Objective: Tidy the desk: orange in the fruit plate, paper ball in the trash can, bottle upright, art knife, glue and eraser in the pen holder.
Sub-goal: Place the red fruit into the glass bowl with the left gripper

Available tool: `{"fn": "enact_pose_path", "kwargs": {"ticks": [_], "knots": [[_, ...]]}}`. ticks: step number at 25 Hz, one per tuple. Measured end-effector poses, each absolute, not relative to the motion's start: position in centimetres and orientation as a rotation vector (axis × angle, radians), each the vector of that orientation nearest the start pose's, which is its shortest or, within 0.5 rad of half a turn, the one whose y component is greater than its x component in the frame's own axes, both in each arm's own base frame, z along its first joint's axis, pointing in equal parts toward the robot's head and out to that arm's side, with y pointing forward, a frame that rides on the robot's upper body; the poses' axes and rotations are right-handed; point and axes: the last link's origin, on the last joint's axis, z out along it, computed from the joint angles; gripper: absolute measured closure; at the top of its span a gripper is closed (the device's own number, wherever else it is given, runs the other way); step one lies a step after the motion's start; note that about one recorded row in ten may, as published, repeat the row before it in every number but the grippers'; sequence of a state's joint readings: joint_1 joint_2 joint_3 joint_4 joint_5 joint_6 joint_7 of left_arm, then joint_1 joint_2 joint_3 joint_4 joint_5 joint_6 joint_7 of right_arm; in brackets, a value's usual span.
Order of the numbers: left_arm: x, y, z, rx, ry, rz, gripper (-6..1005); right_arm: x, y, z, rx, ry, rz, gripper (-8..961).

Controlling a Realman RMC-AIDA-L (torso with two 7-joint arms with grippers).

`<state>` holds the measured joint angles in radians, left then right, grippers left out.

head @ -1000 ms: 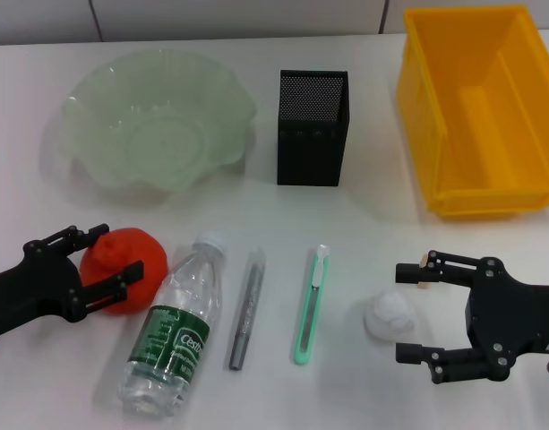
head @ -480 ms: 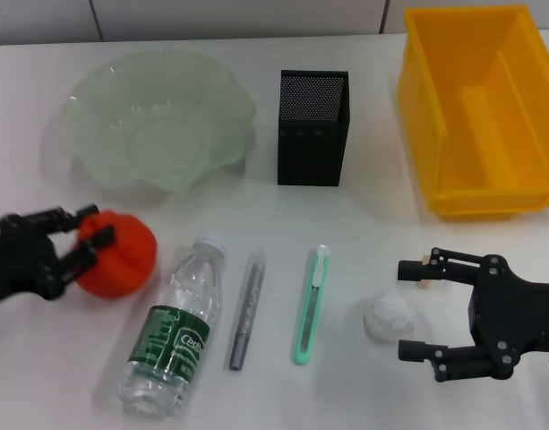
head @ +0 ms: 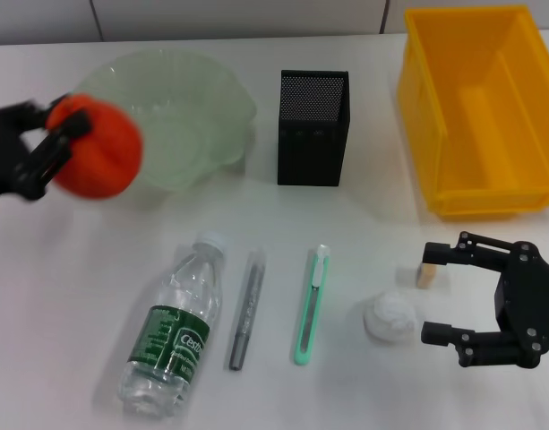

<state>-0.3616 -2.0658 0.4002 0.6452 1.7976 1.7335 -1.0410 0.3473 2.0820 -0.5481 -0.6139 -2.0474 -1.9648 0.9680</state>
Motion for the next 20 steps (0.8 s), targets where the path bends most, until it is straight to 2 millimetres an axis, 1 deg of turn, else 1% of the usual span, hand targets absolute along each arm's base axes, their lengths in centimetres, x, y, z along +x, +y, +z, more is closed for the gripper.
{"fn": "enact_pose_path", "kwargs": {"ticks": [3, 4, 5, 6, 8, 11, 12, 15, 20], "knots": [[-28.8, 31.6, 5.0, -2.324, -0.358, -0.951, 812, 28.7, 23.3, 1.3, -2.792, 0.249, 1.019, 132], [-28.5, 32.5, 4.3, -2.325, -0.376, -0.934, 814, 28.6, 23.3, 1.4, -2.795, 0.255, 1.026, 133], [-28.3, 34.2, 3.1, -2.312, -0.409, -0.884, 816, 28.6, 23.3, 1.8, -2.806, 0.287, 1.023, 133], [-28.3, 34.2, 3.1, -2.312, -0.409, -0.884, 818, 28.6, 23.3, 1.8, -2.806, 0.287, 1.023, 133], [-28.4, 35.8, 2.2, -2.277, -0.44, -0.815, 821, 28.4, 23.6, 2.3, -2.821, 0.33, 1.001, 134], [-28.4, 37.2, 1.2, -2.228, -0.497, -0.776, 827, 28.1, 24.0, 3.0, -2.847, 0.402, 0.977, 135], [-28.3, 37.4, 1.0, -2.224, -0.504, -0.77, 829, 28.0, 24.2, 3.2, -2.853, 0.412, 0.97, 136], [-28.2, 37.9, 0.7, -2.225, -0.509, -0.745, 769, 27.7, 24.5, 3.8, -2.862, 0.425, 0.945, 137], [-28.2, 37.9, 0.7, -2.229, -0.5, -0.734, 579, 27.1, 25.3, 4.5, -2.868, 0.472, 0.925, 139]]}}
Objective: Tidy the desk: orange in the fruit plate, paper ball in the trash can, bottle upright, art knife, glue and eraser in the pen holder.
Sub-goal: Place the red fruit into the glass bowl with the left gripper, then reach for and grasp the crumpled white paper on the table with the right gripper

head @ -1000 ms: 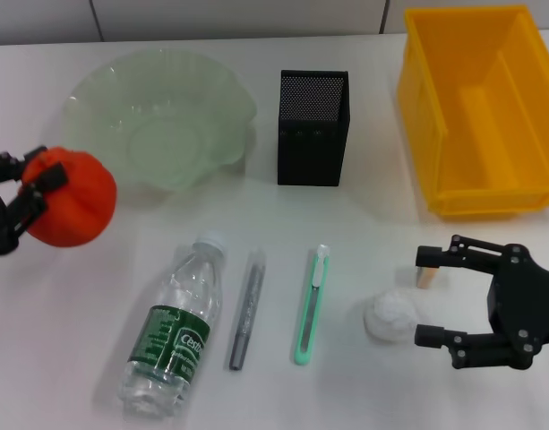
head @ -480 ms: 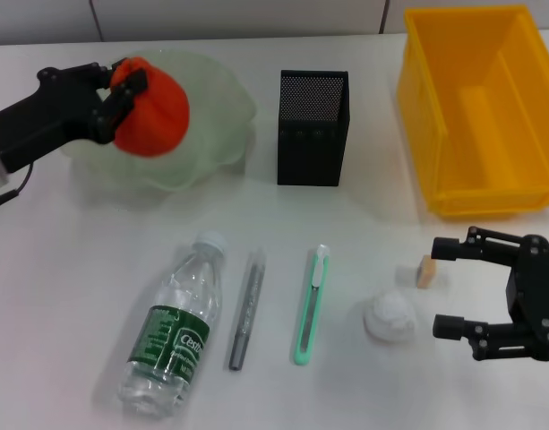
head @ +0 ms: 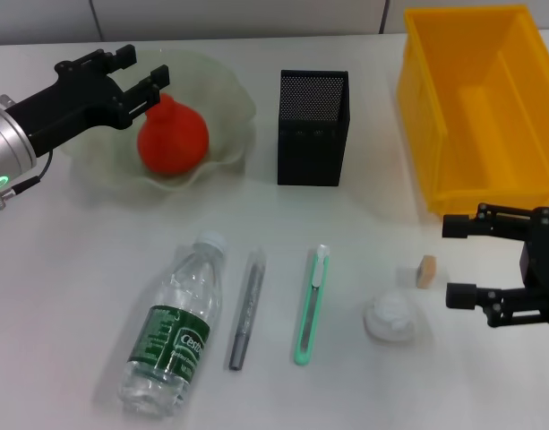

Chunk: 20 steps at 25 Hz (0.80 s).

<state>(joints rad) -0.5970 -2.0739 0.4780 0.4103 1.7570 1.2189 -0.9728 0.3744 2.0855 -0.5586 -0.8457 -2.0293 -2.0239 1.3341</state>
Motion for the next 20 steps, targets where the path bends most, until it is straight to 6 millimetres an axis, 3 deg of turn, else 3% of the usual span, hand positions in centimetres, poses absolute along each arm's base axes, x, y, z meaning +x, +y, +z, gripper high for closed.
{"fn": "enact_pose_path", "kwargs": {"ticks": [6, 11, 14, 17, 19, 20], "knots": [[-28.9, 36.4, 1.1, -2.239, -0.49, -0.766, 367, 25.9, 26.5, 5.6, -2.902, 0.47, 0.834, 141], [-31.2, 32.2, 1.8, -2.278, -0.428, -0.774, 206, 23.6, 27.5, 7.7, -2.955, 0.471, 0.592, 143], [-33.2, 29.3, 1.6, -2.277, -0.402, -0.718, 173, 21.6, 28.2, 8.4, -2.99, 0.45, 0.372, 144], [-34.5, 27.2, 1.5, -2.259, -0.406, -0.699, 172, 18.9, 29.4, 8.5, -2.988, 0.555, 0.078, 145], [-34.9, 26.4, 1.4, -2.25, -0.425, -0.704, 171, 17.3, 30.1, 8.1, -2.956, 0.62, -0.113, 146], [-35.1, 26.1, 1.3, -2.247, -0.436, -0.703, 171, 15.9, 30.6, 7.0, -2.934, 0.638, -0.294, 146]]}}
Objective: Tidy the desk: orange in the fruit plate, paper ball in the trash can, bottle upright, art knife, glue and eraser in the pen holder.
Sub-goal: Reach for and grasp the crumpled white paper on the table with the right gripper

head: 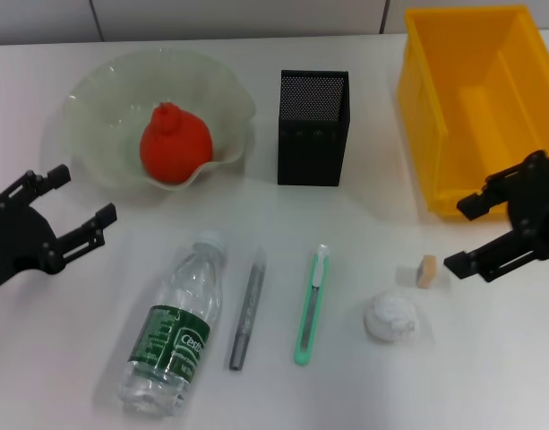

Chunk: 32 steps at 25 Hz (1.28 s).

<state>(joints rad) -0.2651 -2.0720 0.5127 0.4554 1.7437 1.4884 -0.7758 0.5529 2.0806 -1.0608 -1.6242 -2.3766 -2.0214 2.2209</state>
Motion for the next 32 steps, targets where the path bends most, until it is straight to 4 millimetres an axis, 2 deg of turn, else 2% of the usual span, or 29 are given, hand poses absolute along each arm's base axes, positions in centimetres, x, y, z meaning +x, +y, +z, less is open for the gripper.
{"fn": "enact_pose_path", "kwargs": {"ticks": [3, 4, 5, 6, 7, 8, 10, 20, 32], "knots": [[-35.3, 25.6, 0.7, -2.247, -0.452, -0.701, 170, 15.1, 30.7, 5.5, -2.941, 0.614, -0.421, 147], [-35.3, 25.5, 0.5, -2.247, -0.453, -0.702, 170, 14.7, 30.7, 4.5, -2.951, 0.594, -0.482, 148], [-35.4, 25.4, 0.4, -2.247, -0.453, -0.703, 170, 14.4, 30.9, 2.7, -2.956, 0.548, -0.556, 148], [-35.3, 25.5, 0.4, -2.248, -0.449, -0.703, 170, 14.4, 30.9, 2.7, -2.956, 0.548, -0.556, 149], [-35.3, 25.5, 0.3, -2.249, -0.45, -0.705, 170, 14.3, 31.1, 1.0, -2.953, 0.498, -0.602, 149], [-35.2, 25.6, 0.3, -2.249, -0.452, -0.706, 170, 14.3, 31.1, 1.0, -2.953, 0.498, -0.602, 155], [-35.2, 25.7, 0.4, -2.248, -0.457, -0.706, 170, 14.3, 31.4, -0.7, -2.941, 0.447, -0.648, 167], [-35.4, 25.7, 0.3, -2.251, -0.47, -0.692, 170, 15.3, 31.9, -4.4, -2.941, 0.429, -0.809, 226], [-35.4, 25.8, 0.4, -2.249, -0.469, -0.692, 170, 15.8, 31.7, -7.0, -2.954, 0.379, -0.917, 298]]}}
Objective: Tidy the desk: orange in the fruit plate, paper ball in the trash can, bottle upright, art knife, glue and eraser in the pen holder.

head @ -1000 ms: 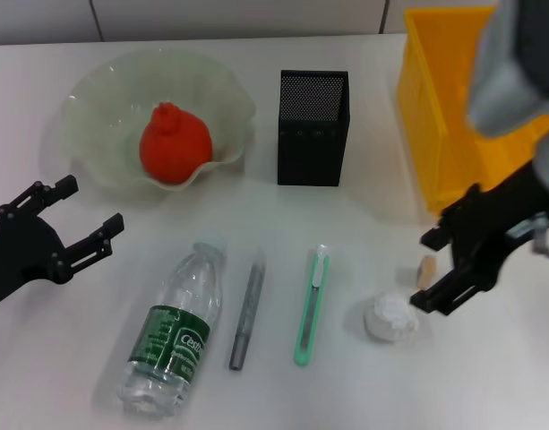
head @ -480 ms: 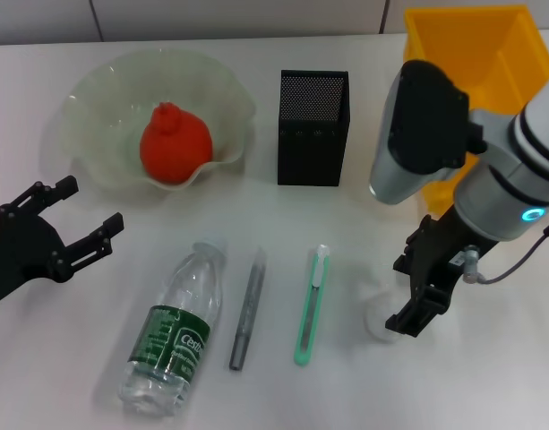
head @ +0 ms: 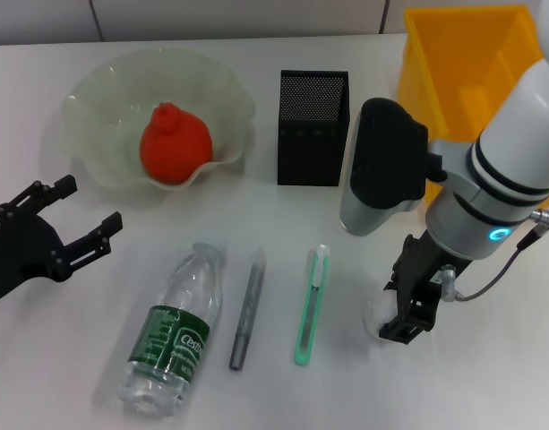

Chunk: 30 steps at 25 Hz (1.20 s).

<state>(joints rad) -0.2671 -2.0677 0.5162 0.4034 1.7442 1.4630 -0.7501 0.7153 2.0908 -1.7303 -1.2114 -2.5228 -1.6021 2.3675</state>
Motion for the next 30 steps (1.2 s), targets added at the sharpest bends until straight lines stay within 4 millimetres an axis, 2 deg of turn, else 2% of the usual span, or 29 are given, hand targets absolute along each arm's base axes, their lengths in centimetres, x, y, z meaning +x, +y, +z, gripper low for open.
{"fn": "enact_pose_path", "kwargs": {"ticks": [4, 7, 10, 15, 18, 21, 25, 26, 27, 30], "knots": [[-35.5, 25.8, 0.5, -2.245, -0.47, -0.693, 170, 15.4, 31.7, -6.9, -2.959, 0.372, -0.889, 401], [-35.5, 25.8, 0.5, -2.246, -0.469, -0.694, 169, 14.3, 31.6, -5.9, -2.961, 0.367, -0.8, 452], [-35.3, 25.8, 0.5, -2.25, -0.462, -0.699, 169, 13.0, 32.1, -3.1, -2.92, 0.39, -0.654, 453], [-35.1, 25.6, 0.6, -2.254, -0.447, -0.721, 169, 11.9, 33.4, 4.0, -2.747, 0.464, -0.374, 455], [-34.8, 25.5, 0.7, -2.261, -0.435, -0.746, 169, 13.0, 34.2, 7.8, -2.628, 0.52, -0.269, 457], [-34.3, 25.2, 0.8, -2.273, -0.416, -0.792, 169, 15.1, 35.1, 10.4, -2.541, 0.586, -0.19, 461], [-33.7, 25.2, 1.4, -2.296, -0.408, -0.84, 169, 18.1, 36.7, 11.1, -2.427, 0.69, -0.097, 451], [-33.4, 25.4, 1.7, -2.308, -0.409, -0.849, 169, 19.4, 37.4, 10.9, -2.382, 0.73, -0.094, 441], [-33.4, 25.4, 1.7, -2.308, -0.409, -0.849, 169, 19.4, 37.4, 10.9, -2.382, 0.73, -0.094, 431], [-33.0, 25.5, 2.1, -2.33, -0.404, -0.873, 169, 21.2, 38.2, 10.3, -2.346, 0.773, -0.099, 400]]}}
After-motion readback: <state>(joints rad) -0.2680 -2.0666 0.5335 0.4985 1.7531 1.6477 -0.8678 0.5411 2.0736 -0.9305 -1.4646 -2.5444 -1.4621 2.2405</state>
